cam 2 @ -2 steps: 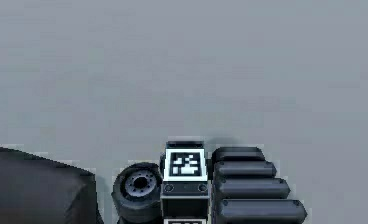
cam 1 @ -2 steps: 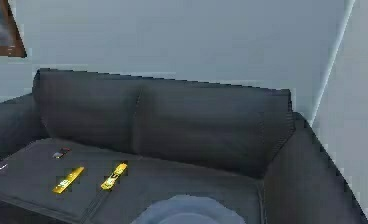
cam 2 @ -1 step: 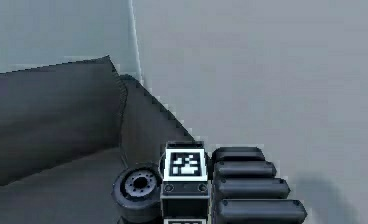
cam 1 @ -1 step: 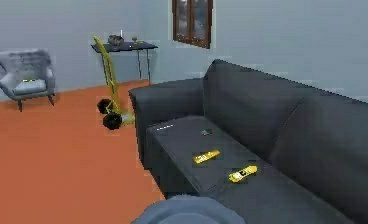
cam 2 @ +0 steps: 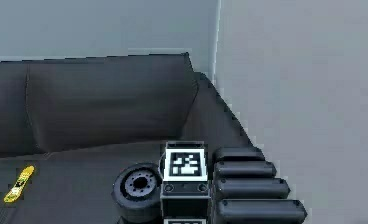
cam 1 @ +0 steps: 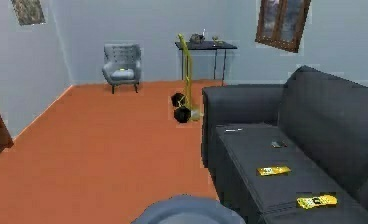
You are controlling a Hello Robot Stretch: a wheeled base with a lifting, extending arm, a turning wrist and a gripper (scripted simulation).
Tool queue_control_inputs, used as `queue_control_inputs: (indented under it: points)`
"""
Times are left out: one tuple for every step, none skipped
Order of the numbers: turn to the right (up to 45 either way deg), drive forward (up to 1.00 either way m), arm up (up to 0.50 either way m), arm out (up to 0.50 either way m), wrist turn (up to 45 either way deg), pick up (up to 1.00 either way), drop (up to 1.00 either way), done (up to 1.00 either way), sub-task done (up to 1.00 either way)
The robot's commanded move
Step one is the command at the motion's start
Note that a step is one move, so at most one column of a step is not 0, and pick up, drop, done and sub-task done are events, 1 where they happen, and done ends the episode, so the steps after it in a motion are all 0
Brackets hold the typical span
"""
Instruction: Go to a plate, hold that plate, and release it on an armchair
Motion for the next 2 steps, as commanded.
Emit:
queue_control_inputs:
  points:
    - [0.0,0.35,0.0,0.0,0.0,0.0,0.0,0.0,0.0]
    - [-18.0,0.0,0.0,0.0,0.0,0.0,0.0,0.0,0.0]
